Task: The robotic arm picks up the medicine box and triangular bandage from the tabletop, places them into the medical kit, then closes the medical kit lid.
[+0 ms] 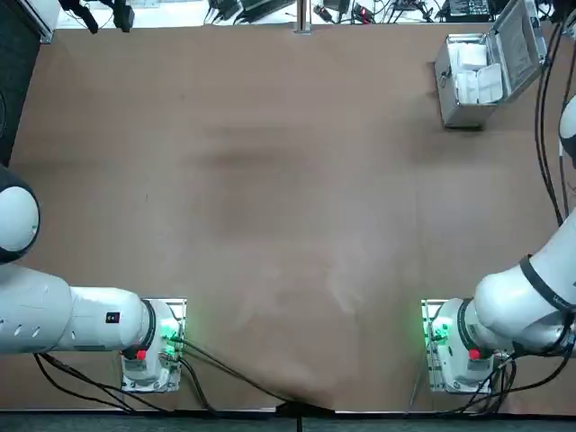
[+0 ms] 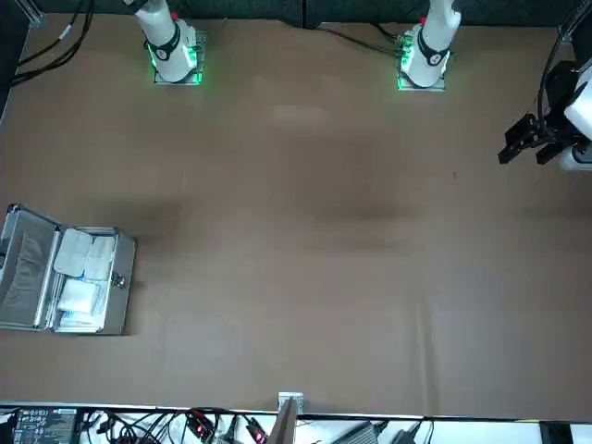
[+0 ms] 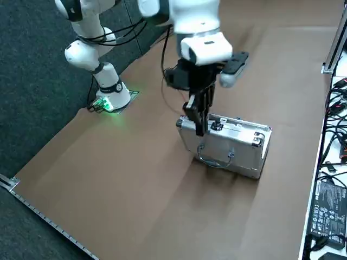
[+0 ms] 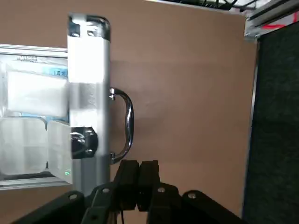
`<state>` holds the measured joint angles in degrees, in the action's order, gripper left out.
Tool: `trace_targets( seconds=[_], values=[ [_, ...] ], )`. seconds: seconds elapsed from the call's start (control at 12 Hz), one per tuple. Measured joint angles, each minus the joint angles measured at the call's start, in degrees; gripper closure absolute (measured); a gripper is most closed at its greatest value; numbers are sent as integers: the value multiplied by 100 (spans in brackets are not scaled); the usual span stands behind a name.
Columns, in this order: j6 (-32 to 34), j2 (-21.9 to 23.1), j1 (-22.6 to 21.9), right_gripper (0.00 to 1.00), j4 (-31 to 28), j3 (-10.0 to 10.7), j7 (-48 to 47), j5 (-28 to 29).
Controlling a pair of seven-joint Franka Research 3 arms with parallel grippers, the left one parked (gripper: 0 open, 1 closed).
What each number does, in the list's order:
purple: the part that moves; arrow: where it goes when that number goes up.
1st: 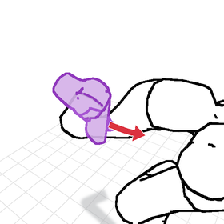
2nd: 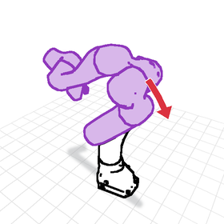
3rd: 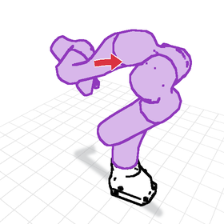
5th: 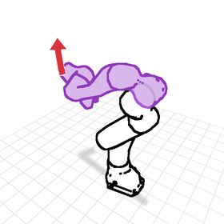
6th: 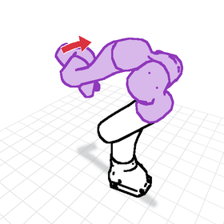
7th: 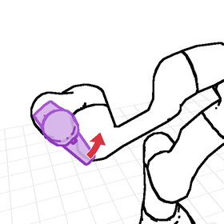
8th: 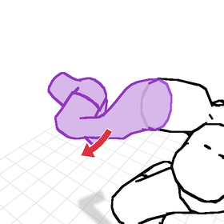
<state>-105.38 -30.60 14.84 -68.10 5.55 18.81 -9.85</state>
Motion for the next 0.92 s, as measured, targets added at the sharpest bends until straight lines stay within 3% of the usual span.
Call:
trace_targets(
  seconds=[0.42, 0.92],
  values=[
    [-12, -189, 278, 98, -9, -2, 210, 791],
    [-15, -334, 231, 98, -10, -58, 211, 1165]
  ],
)
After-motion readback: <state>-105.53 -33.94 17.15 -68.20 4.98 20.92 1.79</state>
